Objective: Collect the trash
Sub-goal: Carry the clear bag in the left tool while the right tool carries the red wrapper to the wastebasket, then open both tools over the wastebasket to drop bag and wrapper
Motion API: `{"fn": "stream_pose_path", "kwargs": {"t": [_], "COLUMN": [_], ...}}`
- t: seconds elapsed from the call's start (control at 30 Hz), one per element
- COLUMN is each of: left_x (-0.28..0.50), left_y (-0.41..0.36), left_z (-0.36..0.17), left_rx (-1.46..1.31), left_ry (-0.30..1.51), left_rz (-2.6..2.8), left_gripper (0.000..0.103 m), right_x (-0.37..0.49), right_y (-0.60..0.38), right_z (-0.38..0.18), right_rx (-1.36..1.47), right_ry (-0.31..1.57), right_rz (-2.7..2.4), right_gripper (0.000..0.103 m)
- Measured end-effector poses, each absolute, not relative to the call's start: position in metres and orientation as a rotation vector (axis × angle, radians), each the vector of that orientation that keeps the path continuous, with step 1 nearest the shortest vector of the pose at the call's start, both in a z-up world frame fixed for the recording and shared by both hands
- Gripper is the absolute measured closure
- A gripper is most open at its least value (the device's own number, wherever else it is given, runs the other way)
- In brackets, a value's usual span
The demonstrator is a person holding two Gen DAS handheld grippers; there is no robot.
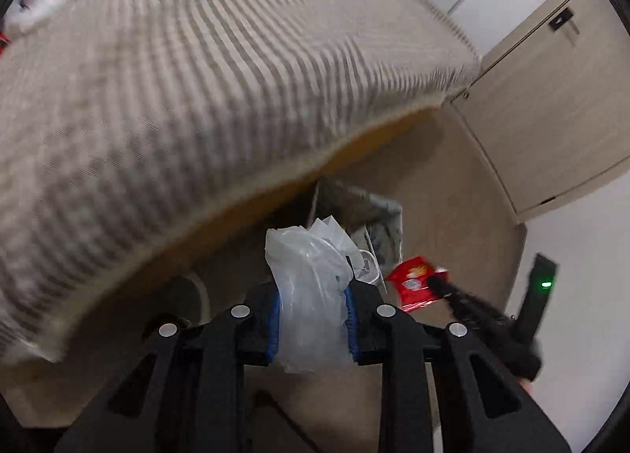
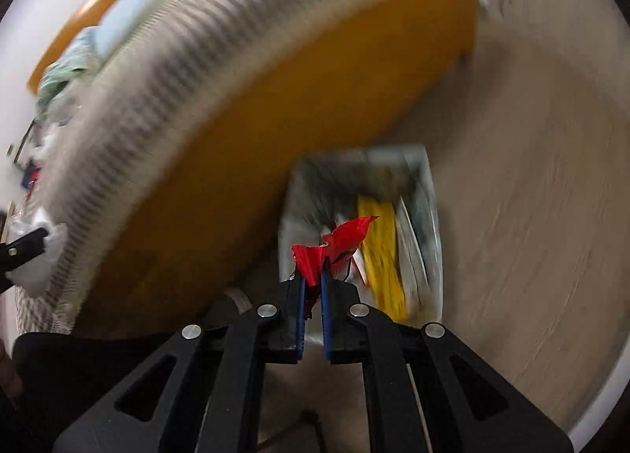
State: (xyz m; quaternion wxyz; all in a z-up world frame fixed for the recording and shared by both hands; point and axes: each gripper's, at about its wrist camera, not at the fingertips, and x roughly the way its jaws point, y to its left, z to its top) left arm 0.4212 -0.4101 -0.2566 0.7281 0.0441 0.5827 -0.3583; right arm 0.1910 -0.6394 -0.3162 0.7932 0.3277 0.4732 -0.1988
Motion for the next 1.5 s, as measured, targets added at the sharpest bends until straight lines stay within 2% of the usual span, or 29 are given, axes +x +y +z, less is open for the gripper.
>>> {"fn": "stream_pose_path", "kwargs": {"t": [0.13, 0.23, 0.27, 0.3, 0.33, 0.4, 0.5, 0.7, 0.83, 0.93, 0.97, 1.0, 1.03, 1.07, 1.17, 1.27, 1.5], "left_x": [0.402, 0.396, 0.399, 0.397, 0.396, 0.396, 0.394, 0.381, 0.383, 0.397, 0.400, 0.406, 0.412, 0.417, 0.426, 0.427, 0.416], "left_y": [-0.444, -0.460, -0.464, -0.468, -0.471, -0.477, -0.490, -0.516, -0.529, -0.557, -0.567, -0.575, -0.583, -0.590, -0.589, -0.579, -0.578], "left_z": [-0.283, -0.291, -0.295, -0.298, -0.304, -0.318, -0.340, -0.387, -0.405, -0.405, -0.405, -0.404, -0.407, -0.412, -0.426, -0.431, -0.427], "left_rx": [0.165, 0.234, 0.264, 0.288, 0.312, 0.350, 0.435, 0.665, 0.687, 0.647, 0.613, 0.571, 0.536, 0.514, 0.461, 0.406, 0.462], "left_ry": [1.308, 1.284, 1.281, 1.289, 1.304, 1.330, 1.373, 1.462, 1.557, 1.451, 1.417, 1.385, 1.358, 1.339, 1.327, 1.395, 1.374], "left_rz": [-0.787, -0.797, -0.791, -0.790, -0.786, -0.776, -0.744, -0.732, -0.752, -0.743, -0.744, -0.749, -0.736, -0.715, -0.670, -0.647, -0.658], "left_gripper": [0.080, 0.080, 0.080, 0.080, 0.080, 0.080, 0.080, 0.080, 0.080, 0.080, 0.072, 0.035, 0.013, 0.008, 0.008, 0.008, 0.008], "right_x": [0.201, 0.223, 0.230, 0.233, 0.236, 0.233, 0.220, 0.160, 0.129, 0.115, 0.114, 0.114, 0.114, 0.115, 0.119, 0.120, 0.129], "right_y": [-0.652, -0.650, -0.648, -0.646, -0.643, -0.635, -0.633, -0.673, -0.700, -0.708, -0.711, -0.712, -0.713, -0.712, -0.704, -0.699, -0.689], "right_z": [-0.383, -0.434, -0.456, -0.478, -0.495, -0.518, -0.506, -0.439, -0.411, -0.399, -0.394, -0.392, -0.391, -0.395, -0.405, -0.416, -0.414], "right_rx": [0.862, 0.933, 0.945, 0.960, 0.977, 1.002, 0.928, 0.909, 0.941, 0.958, 0.959, 0.960, 0.959, 0.959, 0.950, 0.940, 0.908], "right_ry": [1.112, 1.209, 1.269, 1.343, 1.410, 1.481, 1.447, 1.224, 1.123, 1.077, 1.068, 1.067, 1.071, 1.079, 1.117, 1.154, 1.191], "right_rz": [-0.408, -0.406, -0.425, -0.443, -0.444, -0.429, -0.467, -0.610, -0.688, -0.722, -0.728, -0.731, -0.730, -0.727, -0.719, -0.709, -0.680], "right_gripper": [0.096, 0.089, 0.078, 0.056, 0.049, 0.048, 0.045, 0.037, 0.037, 0.037, 0.037, 0.037, 0.037, 0.037, 0.037, 0.037, 0.037]}}
